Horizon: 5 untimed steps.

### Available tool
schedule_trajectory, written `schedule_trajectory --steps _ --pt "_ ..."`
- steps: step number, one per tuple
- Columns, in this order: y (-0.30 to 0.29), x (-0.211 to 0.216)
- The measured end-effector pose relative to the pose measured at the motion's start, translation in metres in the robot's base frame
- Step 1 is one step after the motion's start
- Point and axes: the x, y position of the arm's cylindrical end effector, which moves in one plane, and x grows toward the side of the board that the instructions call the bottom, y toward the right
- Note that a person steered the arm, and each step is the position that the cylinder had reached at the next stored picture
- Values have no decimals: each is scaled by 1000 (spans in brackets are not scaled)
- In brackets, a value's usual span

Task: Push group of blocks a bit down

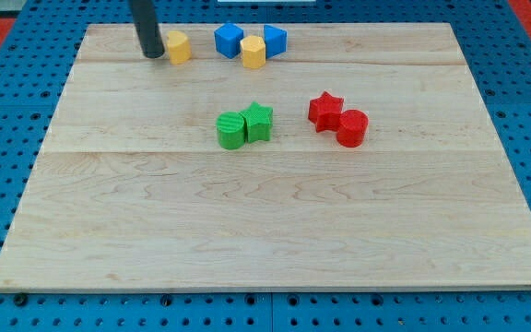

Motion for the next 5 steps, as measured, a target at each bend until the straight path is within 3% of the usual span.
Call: schedule_trajectory --steps 2,3,5 --pt "20 -15" --pt "88 -3" --pt "85 47"
